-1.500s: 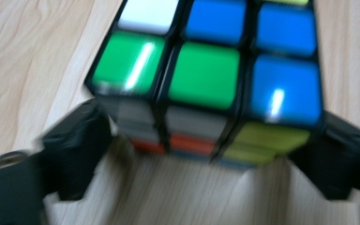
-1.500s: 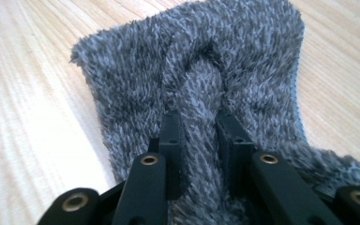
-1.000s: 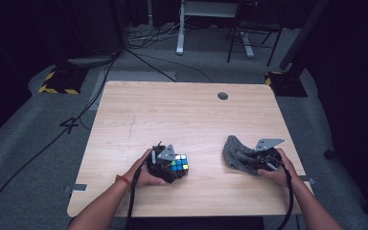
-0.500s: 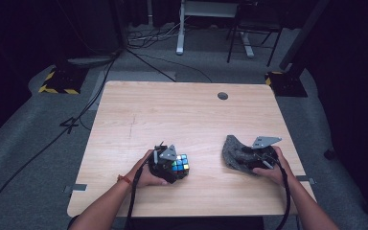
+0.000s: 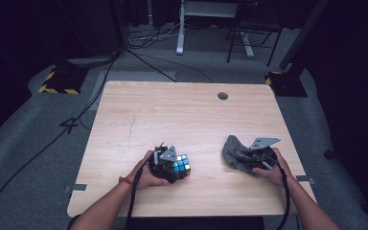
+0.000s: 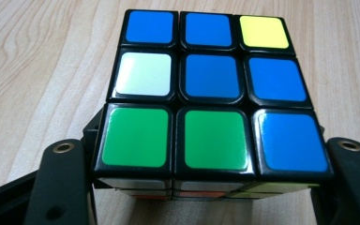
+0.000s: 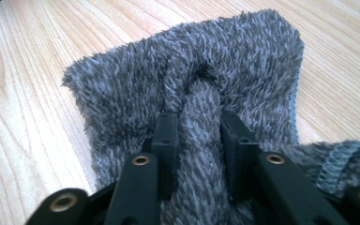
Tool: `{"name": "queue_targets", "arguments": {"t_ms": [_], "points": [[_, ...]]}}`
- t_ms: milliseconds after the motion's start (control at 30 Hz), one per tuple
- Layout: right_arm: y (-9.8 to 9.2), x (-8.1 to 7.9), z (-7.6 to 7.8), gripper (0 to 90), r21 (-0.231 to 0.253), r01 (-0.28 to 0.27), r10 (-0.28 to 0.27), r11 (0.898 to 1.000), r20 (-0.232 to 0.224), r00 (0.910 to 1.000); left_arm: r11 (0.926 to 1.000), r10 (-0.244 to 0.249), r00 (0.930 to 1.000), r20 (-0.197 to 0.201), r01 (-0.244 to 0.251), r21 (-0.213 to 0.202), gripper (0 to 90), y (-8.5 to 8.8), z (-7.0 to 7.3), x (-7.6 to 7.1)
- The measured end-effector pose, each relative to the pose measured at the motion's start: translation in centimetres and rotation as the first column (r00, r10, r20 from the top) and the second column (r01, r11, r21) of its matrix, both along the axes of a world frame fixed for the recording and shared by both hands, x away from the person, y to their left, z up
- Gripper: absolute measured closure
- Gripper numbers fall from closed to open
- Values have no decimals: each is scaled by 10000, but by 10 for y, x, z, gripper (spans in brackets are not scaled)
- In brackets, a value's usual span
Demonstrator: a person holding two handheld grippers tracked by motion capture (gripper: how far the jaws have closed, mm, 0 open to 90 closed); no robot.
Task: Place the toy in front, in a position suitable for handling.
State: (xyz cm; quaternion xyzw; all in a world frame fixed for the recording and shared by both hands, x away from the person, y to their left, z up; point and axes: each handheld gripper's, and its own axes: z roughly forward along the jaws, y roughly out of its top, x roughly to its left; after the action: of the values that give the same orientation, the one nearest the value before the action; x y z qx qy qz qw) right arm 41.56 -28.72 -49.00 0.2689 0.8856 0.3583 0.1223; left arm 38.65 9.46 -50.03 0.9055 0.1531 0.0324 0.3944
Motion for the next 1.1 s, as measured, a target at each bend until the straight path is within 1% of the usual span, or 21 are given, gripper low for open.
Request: {"name": "queue_targets", "arguments": {"t_ms": [100, 200, 267, 300, 367, 400, 433, 467, 500, 600, 667, 700, 733, 800, 833, 900, 933, 1000, 1033, 1067, 1100], "points": [[0, -1, 1, 771, -69, -72, 73, 10000, 83, 9999, 9999, -107, 9999, 35, 106, 65, 334, -1, 1, 0], [-1, -1, 2, 786, -7, -71, 71, 10000, 91, 9999, 9994, -224, 9996, 164, 219, 253, 335, -7, 4, -1], [-1, -1, 2, 790, 22, -88, 87, 10000, 102, 9999, 9988, -333, 9989, 340, 320, 380, 335, -9, 7, -1], [-1, -1, 2, 790, 22, -88, 87, 10000, 102, 9999, 9988, -333, 9989, 340, 320, 380, 336, -9, 7, -1], [-3, -2, 4, 794, 116, -85, 83, 9999, 121, 9999, 9990, -390, 9979, 514, 378, 228, 336, -12, 16, -2], [-4, -1, 5, 795, 153, -80, 78, 9999, 165, 9998, 9988, -429, 9968, 669, 411, 275, 336, -14, 19, -1], [-4, -1, 6, 795, 212, -74, 70, 9997, 177, 9998, 9988, -462, 9962, 733, 449, 200, 336, -16, 22, -1], [-5, -2, 8, 795, 286, -49, 43, 9996, 203, 9998, 9988, -462, 9962, 733, 449, 200, 336, -16, 22, -1], [-5, -2, 8, 795, 286, -49, 43, 9996, 203, 9998, 9985, -542, 9957, 753, 535, 114, 336, -18, 26, 0], [-10, -3, 16, 795, 666, 89, -112, 9977, 344, 9993, 9980, -596, 9953, 762, 609, -153, 336, -25, 35, 5], [-12, -5, 21, 795, 890, 82, -122, 9960, 440, 9990, 9980, -582, 9953, 780, 598, -184, 336, -27, 36, 6], [-13, -6, 24, 795, 1020, 49, -102, 9948, 512, 9986, 9981, -610, 9944, 868, 619, -69, 336, -31, 37, 7], [-13, -6, 26, 795, 1093, 7, -73, 9940, 601, 9982, 9979, -638, 9945, 834, 647, -78, 336, -32, 37, 7], [-13, -7, 30, 795, 1219, -7, -76, 9925, 669, 9977, 9978, -633, 9948, 795, 646, -128, 336, -34, 37, 8], [-13, -8, 39, 795, 1507, -123, -4, 9885, 840, 9965, 9976, -637, 9952, 744, 655, -220, 336, -36, 38, 11], [-12, -9, 42, 795, 1569, -180, 37, 9875, 911, 9958, 9974, -651, 9953, 719, 673, -275, 336, -36, 39, 12], [-8, -10, 50, 795, 1731, -353, 163, 9843, 1097, 9938, 9977, -640, 9942, 859, 659, -189, 336, -39, 40, 13], [-6, -10, 52, 795, 1725, -410, 212, 9841, 1148, 9932, 9977, -624, 9947, 820, 643, -204, 336, -40, 41, 13], [-3, -11, 55, 794, 1735, -496, 290, 9836, 1193, 9924, 9976, -658, 9939, 890, 674, -143, 336, -42, 41, 14], [6, -14, 63, 795, 1701, -742, 511, 9826, 1364, 9893, 9974, -727, 9927, 958, 724, 70, 336, -46, 41, 13], [10, -15, 66, 795, 1735, -854, 611, 9811, 1407, 9882, 9968, -803, 9924, 935, 795, 122, 336, -47, 40, 13]]}}
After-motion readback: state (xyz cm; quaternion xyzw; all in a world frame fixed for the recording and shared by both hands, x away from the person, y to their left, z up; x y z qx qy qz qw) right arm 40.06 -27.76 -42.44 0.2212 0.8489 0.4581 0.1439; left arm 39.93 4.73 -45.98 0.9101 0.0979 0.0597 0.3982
